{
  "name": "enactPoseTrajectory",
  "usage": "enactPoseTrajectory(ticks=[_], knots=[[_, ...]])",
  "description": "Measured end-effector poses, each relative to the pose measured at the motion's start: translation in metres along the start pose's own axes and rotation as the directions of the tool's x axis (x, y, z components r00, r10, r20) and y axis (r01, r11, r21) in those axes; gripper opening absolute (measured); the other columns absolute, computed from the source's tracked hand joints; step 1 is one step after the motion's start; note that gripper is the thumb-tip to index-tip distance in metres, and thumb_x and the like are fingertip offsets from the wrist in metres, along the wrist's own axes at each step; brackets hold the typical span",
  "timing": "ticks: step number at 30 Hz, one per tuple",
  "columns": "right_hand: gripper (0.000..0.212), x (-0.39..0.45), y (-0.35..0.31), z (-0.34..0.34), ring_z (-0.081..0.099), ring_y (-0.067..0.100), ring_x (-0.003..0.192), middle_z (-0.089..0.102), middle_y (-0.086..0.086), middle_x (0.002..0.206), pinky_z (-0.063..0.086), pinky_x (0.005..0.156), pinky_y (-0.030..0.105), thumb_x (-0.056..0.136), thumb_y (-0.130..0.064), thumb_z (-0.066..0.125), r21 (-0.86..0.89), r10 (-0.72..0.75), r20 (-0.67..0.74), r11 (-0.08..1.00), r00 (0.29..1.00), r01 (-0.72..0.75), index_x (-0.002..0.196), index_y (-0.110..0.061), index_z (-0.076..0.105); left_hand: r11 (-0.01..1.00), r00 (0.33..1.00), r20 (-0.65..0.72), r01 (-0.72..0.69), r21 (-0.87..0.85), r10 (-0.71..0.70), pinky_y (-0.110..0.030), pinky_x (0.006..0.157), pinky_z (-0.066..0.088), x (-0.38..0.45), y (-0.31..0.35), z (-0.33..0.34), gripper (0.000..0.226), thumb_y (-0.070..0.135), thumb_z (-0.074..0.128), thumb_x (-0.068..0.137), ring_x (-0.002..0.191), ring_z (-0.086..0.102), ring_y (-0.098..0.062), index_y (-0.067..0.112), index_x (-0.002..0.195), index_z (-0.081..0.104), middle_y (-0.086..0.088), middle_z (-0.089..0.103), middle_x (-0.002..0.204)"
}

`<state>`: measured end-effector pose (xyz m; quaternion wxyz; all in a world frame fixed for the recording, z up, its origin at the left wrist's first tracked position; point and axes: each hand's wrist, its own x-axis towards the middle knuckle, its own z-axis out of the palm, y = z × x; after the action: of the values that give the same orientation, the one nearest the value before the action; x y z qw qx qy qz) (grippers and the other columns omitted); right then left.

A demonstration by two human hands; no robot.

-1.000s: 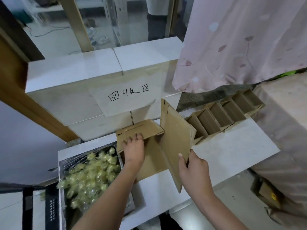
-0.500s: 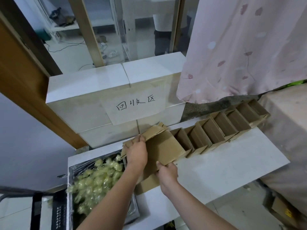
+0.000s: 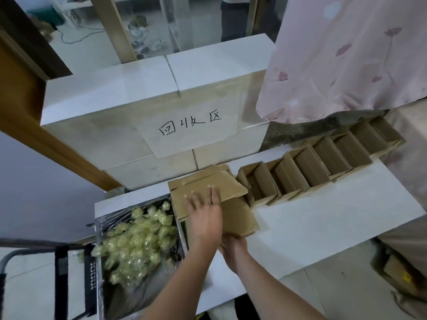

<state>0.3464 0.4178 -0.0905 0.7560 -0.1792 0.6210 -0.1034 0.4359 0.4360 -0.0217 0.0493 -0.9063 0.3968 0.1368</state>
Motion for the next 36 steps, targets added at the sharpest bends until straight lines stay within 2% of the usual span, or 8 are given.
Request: enactPoseTrajectory(ticks=[3,5,10,14,22,31,34,36], knots=[[0.022,0.007,-0.009,-0.004,0.06,0.028,0.066,0.068,0.03,0.088,0.053,0.073,0.038,0.095,0.002,0.044,-0.253,0.061,-0.013,0.965,0.998,-0.062,0.112,0.004,0.058,1.0,0.999,0.031,-0.016,0.014,0.016,-0.068,0.117,0.003,0.001,0.0,0.013,0.08,0.013,0.043,0.099,0.148,0.008,-0.053,0.011,0.159,-0.01,-0.007,0.003,0.169],[0.024,0.011,-0.016,-0.003,0.056,0.02,0.043,0.064,0.017,0.062,0.054,0.062,0.035,0.102,-0.008,0.037,-0.401,0.128,0.047,0.911,0.991,-0.099,0.101,-0.002,0.06,1.0,0.998,0.053,-0.025,0.0,0.025,-0.068,0.117,0.004,0.003,0.003,0.024,0.074,0.011,0.035,0.101,0.148,0.007,-0.055,0.012,0.159,-0.012,-0.007,-0.001,0.169],[0.033,0.021,-0.021,-0.002,0.072,0.024,0.083,0.074,0.008,0.091,0.058,0.068,0.038,0.108,-0.034,0.031,-0.484,0.285,0.217,0.862,0.934,-0.15,0.113,-0.017,0.059,0.998,0.993,0.098,-0.061,-0.008,0.062,-0.069,0.117,0.004,0.002,0.013,0.046,0.078,0.015,0.039,0.102,0.147,0.003,-0.057,0.017,0.158,-0.015,-0.013,-0.006,0.168],[0.038,0.032,-0.023,-0.011,0.061,0.022,0.05,0.063,0.01,0.063,0.057,0.057,0.036,0.103,-0.033,0.035,-0.765,0.228,0.077,0.638,0.971,-0.089,0.097,-0.005,0.06,0.994,0.985,0.13,-0.111,-0.023,0.113,-0.068,0.117,0.001,-0.002,0.015,0.062,0.092,0.014,0.05,0.099,0.148,-0.008,-0.054,0.02,0.157,-0.021,-0.01,-0.016,0.167],[0.02,0.051,-0.046,-0.061,0.07,0.03,0.066,0.068,0.016,0.091,0.062,0.064,0.038,0.096,-0.011,0.044,-0.62,-0.255,-0.187,0.78,0.949,0.087,0.106,-0.006,0.06,0.981,0.97,0.148,-0.195,-0.017,0.195,-0.064,0.118,-0.005,-0.009,0.005,0.094,0.109,0.001,0.056,0.089,0.15,-0.019,-0.042,0.028,0.154,-0.026,-0.01,-0.025,0.164],[0.039,0.069,-0.046,-0.054,0.066,0.029,0.092,0.061,0.014,0.112,0.05,0.066,0.03,0.096,-0.007,0.046,-0.778,-0.274,-0.179,0.627,0.945,0.034,0.135,-0.013,0.043,0.995,0.949,0.297,-0.091,-0.05,0.102,-0.074,0.114,-0.001,0.0,-0.011,0.119,0.109,0.001,0.053,0.091,0.145,-0.026,-0.05,0.047,0.149,-0.027,-0.008,-0.038,0.159],[0.048,0.075,-0.051,-0.045,0.061,0.027,0.084,0.046,0.016,0.134,0.044,0.057,0.026,0.095,-0.004,0.046,-0.865,-0.353,-0.16,0.501,0.922,0.042,0.142,-0.016,0.045,0.993,0.945,0.306,-0.099,-0.069,0.116,-0.076,0.113,-0.001,0.004,-0.008,0.123,0.103,0.024,0.059,0.097,0.144,-0.027,-0.051,0.049,0.149,-0.026,-0.008,-0.038,0.159],[0.049,0.078,-0.055,-0.039,0.062,0.031,0.095,0.043,0.013,0.137,0.053,0.069,0.032,0.095,-0.004,0.046,-0.891,-0.379,-0.117,0.448,0.918,0.071,0.142,-0.018,0.049,0.989,0.94,0.31,-0.125,-0.074,0.142,-0.078,0.111,-0.002,0.005,-0.004,0.126,0.101,0.037,0.059,0.097,0.144,-0.028,-0.051,0.051,0.148,-0.027,-0.007,-0.04,0.158]])
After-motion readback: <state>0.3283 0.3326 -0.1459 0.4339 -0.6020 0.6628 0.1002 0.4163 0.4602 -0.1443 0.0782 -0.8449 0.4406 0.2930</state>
